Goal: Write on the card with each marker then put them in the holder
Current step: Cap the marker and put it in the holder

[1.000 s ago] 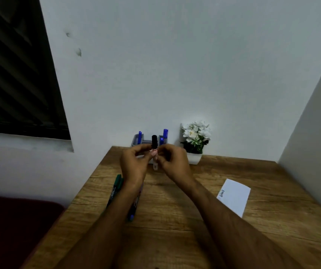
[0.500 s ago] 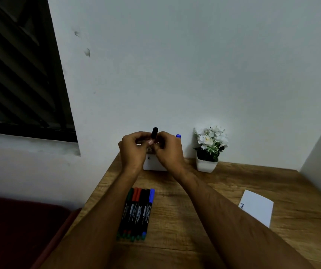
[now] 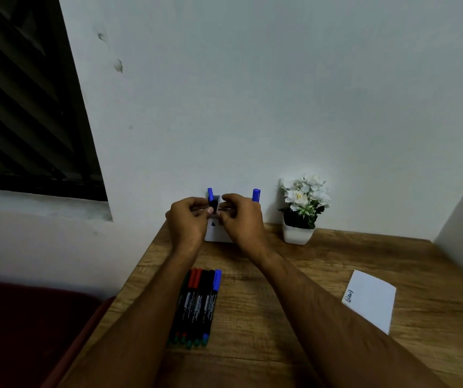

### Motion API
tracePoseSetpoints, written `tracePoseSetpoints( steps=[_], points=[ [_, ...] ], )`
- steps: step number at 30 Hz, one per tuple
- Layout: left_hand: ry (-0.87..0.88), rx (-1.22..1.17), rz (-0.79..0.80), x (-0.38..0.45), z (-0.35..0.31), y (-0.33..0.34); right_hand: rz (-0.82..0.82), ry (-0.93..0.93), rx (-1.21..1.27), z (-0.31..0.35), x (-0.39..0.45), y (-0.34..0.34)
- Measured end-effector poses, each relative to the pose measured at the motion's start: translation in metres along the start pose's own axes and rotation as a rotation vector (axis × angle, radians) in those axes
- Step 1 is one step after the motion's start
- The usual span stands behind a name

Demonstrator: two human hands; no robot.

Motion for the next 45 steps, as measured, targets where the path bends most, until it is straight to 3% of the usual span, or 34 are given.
tracePoseSetpoints(
  steps=[6,12,18,24,34,45],
  points=[
    [-0.009,0.044,0.068,-0.019,0.002,-0.001,0.019,-0.036,0.007,-0.007,-0.025,-0.002],
    [-0.104,0.357,0.367,-0.036,0.013,0.004,0.023,-0.029,-0.009,-0.023,-0.054,-0.008],
    [-0.166,0.619,0.537,-0.058,0.007,0.014,0.029,0.017,-0.008,-0.033,-0.076,-0.015],
    [-0.143,0.733,0.550,-0.070,0.001,0.026,0.044,0.052,0.042,-0.042,-0.089,-0.023],
    [-0.124,0.553,0.610,-0.078,-0.014,0.058,0.014,0.104,0.091,-0.059,-0.104,-0.045],
    [-0.217,0.047,0.467,-0.083,-0.039,0.096,0.039,0.157,0.237,-0.073,-0.136,-0.087]
  ],
)
Point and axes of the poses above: each hand's wrist, its own x-axis towards the middle knuckle, its own y-axis out of the palm, z = x × y, the point moved 3 cm from there along x, towards the middle knuckle, and after that the axes turned 11 degrees about z, right-handed, at the moved point
